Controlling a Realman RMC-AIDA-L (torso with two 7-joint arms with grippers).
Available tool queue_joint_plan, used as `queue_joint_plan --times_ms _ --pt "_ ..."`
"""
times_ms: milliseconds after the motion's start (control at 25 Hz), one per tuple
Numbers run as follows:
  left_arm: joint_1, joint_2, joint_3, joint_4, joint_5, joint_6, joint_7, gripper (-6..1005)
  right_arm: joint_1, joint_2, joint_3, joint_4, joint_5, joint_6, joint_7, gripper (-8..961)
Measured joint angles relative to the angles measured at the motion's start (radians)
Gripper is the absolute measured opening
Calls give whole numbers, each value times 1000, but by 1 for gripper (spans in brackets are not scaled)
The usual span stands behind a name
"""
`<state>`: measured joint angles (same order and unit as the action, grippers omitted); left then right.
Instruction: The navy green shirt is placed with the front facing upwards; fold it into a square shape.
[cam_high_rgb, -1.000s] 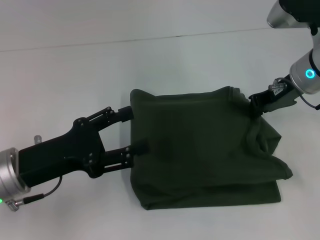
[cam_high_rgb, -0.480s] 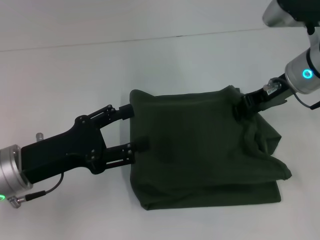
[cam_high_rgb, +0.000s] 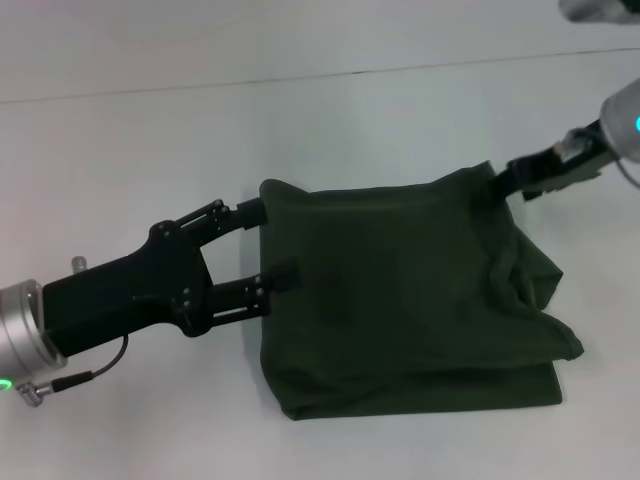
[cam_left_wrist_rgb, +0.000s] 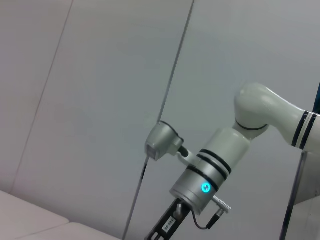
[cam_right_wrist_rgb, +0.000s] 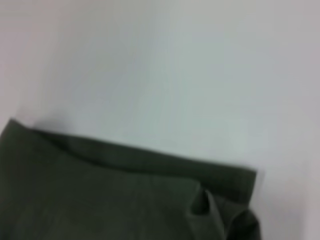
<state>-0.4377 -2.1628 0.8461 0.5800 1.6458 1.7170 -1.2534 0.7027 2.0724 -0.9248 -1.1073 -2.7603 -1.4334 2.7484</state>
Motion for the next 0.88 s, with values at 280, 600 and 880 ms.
queue_joint_plan --times_ms 280,600,880 --pt "-8 0 -4 -3 -1 -1 -9 886 -13 -2 44 -86 40 -24 -10 637" --pt "-13 0 -6 -3 -3 -3 -12 886 13 8 28 -75 59 11 -30 633" --pt "-18 0 -17 -3 -4 -3 -14 885 23 10 12 -62 160 4 -35 630"
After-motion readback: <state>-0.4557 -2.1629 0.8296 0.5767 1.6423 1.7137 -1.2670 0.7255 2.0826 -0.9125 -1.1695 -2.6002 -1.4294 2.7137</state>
